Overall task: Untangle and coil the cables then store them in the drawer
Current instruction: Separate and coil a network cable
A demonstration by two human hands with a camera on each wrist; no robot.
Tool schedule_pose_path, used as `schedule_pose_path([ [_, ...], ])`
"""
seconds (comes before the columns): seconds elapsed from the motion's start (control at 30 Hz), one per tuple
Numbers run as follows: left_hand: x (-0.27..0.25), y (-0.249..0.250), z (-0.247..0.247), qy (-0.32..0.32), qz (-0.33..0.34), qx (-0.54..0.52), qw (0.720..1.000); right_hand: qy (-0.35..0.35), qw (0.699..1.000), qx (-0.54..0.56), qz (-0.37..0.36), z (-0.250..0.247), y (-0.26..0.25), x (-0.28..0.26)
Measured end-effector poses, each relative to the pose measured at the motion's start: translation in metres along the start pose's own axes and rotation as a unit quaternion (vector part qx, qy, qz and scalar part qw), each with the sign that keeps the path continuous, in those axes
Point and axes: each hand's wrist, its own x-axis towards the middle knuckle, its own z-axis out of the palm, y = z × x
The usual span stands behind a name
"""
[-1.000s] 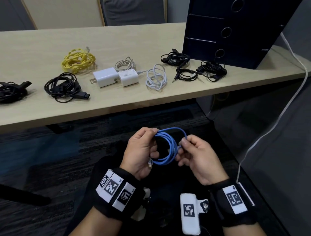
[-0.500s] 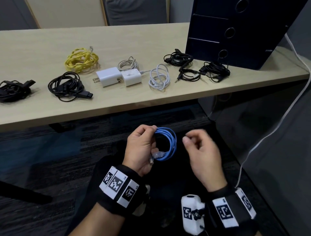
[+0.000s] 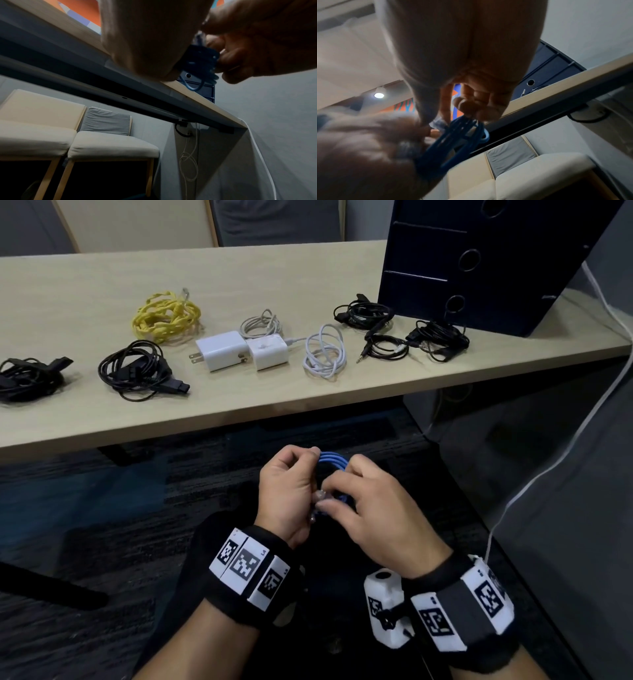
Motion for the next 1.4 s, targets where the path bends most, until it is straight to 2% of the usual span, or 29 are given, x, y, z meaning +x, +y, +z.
schedule_pose_path([
  [0.1, 0.006, -0.004, -0.003, 0.020, 0.004, 0.016, 1.000, 0.052, 0.991, 0.118, -0.027, -0.008, -0.002, -0.001],
  [0.17, 0.008, -0.002, -0.005, 0.033, -0.006, 0.012, 0.999, 0.094, 0.969, 0.228, -0.019, -0.017, 0.000, -0.004],
  [0.2, 0.008, 0.001, -0.006, 0.033, -0.011, -0.003, 0.999, 0.112, 0.940, 0.321, -0.005, -0.021, 0.003, -0.006],
  [0.27, 0.006, 0.010, -0.005, 0.016, -0.018, -0.039, 0.999, 0.125, 0.855, 0.503, 0.022, -0.028, 0.010, -0.011],
  [0.33, 0.004, 0.018, -0.001, -0.005, -0.027, -0.072, 0.997, 0.130, 0.765, 0.627, 0.067, -0.027, 0.013, -0.015],
  [0.37, 0.003, 0.020, 0.000, -0.016, -0.031, -0.088, 0.996, 0.143, 0.733, 0.658, 0.099, -0.025, 0.013, -0.015],
  [0.43, -0.001, 0.020, 0.001, -0.039, -0.029, -0.099, 0.994, 0.180, 0.701, 0.668, 0.171, -0.022, 0.014, -0.013],
  [0.5, -0.006, 0.017, 0.003, -0.066, -0.018, -0.085, 0.994, 0.213, 0.692, 0.649, 0.234, -0.020, 0.019, -0.007],
  [0.6, -0.013, 0.012, 0.007, -0.101, -0.017, -0.074, 0.992, 0.217, 0.689, 0.617, 0.313, -0.011, 0.026, 0.002],
  [0.73, -0.014, 0.012, 0.010, -0.119, -0.025, -0.063, 0.991, 0.112, 0.737, 0.570, 0.345, -0.004, 0.027, 0.007],
  [0.83, -0.012, 0.010, 0.010, -0.095, -0.006, -0.037, 0.995, 0.052, 0.761, 0.558, 0.326, -0.001, 0.024, 0.003],
  [0.93, -0.008, 0.007, 0.010, -0.060, 0.022, -0.002, 0.998, 0.047, 0.786, 0.542, 0.292, 0.001, 0.023, -0.004],
  [1.07, -0.010, 0.003, 0.012, -0.037, 0.048, 0.025, 0.998, 0.007, 0.786, 0.573, 0.234, 0.000, 0.026, -0.014],
  [1.13, -0.012, 0.003, 0.015, -0.044, 0.042, 0.008, 0.998, 0.022, 0.802, 0.560, 0.207, 0.002, 0.025, -0.015],
  [1.23, -0.012, 0.001, 0.016, -0.058, 0.037, 0.004, 0.998, 0.089, 0.820, 0.535, 0.181, 0.005, 0.024, -0.015],
  [1.4, -0.012, -0.002, 0.012, -0.069, 0.043, 0.028, 0.996, 0.050, 0.842, 0.500, 0.193, -0.001, 0.025, -0.012],
])
